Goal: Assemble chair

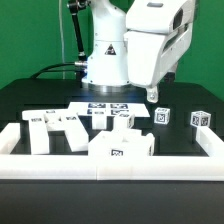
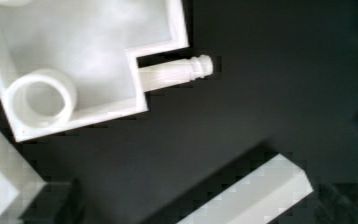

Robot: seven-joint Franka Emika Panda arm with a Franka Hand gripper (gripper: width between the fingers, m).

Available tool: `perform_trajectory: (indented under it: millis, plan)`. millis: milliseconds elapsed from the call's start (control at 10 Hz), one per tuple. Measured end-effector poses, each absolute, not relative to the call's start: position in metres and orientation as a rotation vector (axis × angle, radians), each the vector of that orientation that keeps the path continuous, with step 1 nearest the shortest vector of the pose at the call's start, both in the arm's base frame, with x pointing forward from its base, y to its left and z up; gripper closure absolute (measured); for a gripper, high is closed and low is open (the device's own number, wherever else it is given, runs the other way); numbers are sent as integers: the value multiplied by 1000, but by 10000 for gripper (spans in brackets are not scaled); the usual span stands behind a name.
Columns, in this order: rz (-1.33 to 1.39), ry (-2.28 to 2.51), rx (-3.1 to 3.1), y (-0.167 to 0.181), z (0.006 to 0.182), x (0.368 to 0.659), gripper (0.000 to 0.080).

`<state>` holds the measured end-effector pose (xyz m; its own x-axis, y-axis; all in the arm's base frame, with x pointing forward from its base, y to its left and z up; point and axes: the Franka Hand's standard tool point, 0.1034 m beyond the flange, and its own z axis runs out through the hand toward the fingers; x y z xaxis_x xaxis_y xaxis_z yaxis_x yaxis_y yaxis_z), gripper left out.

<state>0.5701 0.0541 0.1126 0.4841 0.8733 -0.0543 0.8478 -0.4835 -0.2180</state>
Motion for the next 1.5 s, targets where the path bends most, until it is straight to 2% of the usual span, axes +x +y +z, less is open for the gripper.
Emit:
perform_trajectory:
  millis: [800,1100,1500]
  plan:
    - [227,-1437,-2616,47,109,573,150]
    - [181,-1250,-2719,26,99,584,150]
    - [213,-852,-2885,28,99,583,150]
